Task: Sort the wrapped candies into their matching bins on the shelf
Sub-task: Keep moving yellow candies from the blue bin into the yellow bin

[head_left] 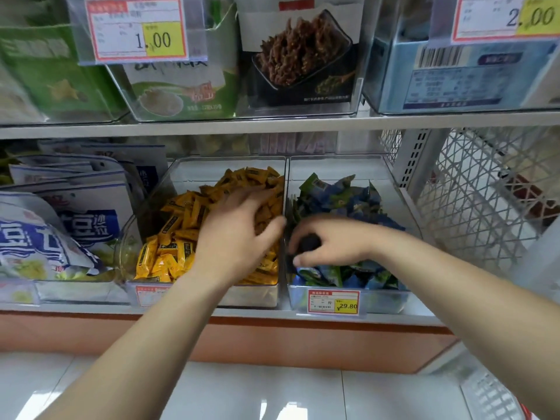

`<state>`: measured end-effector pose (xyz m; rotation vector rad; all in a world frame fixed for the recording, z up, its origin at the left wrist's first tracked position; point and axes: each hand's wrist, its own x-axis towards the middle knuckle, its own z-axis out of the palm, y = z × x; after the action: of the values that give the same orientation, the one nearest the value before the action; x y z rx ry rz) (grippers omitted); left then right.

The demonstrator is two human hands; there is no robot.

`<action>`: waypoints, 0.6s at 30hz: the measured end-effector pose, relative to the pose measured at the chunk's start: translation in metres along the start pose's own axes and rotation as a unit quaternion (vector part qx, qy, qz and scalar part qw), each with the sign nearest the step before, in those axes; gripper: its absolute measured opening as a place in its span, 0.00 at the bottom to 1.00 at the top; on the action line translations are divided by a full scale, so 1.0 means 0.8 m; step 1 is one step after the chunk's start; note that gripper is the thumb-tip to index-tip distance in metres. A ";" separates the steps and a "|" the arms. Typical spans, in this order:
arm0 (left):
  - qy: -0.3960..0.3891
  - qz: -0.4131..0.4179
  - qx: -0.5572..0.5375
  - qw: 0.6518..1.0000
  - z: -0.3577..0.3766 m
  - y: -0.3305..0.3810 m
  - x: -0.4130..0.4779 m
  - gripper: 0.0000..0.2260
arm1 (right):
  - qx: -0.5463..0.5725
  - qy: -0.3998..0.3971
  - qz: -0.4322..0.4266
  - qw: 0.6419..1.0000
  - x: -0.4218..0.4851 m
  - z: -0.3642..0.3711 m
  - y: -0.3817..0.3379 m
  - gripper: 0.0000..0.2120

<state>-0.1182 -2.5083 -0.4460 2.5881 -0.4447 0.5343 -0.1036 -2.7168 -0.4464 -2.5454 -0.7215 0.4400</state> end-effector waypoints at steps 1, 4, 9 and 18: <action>-0.040 0.000 -0.012 0.999 0.005 0.003 -0.005 0.27 | -0.039 -0.033 -0.001 0.999 0.006 0.006 0.001 0.14; -0.109 -0.022 -0.044 0.993 0.020 -0.001 -0.017 0.28 | -0.218 -0.098 0.066 0.969 0.012 0.001 0.013 0.24; -0.102 -0.027 -0.090 0.990 0.023 -0.011 -0.016 0.29 | -0.254 -0.070 0.136 0.955 0.011 -0.028 0.022 0.12; -0.112 -0.036 -0.092 0.989 0.025 -0.010 -0.017 0.31 | -0.056 0.030 0.076 0.995 0.036 0.017 -0.013 0.06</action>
<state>-0.1211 -2.5082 -0.4716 2.4830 -0.4499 0.1687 -0.0903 -2.6883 -0.4577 -2.7186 -0.5479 0.3794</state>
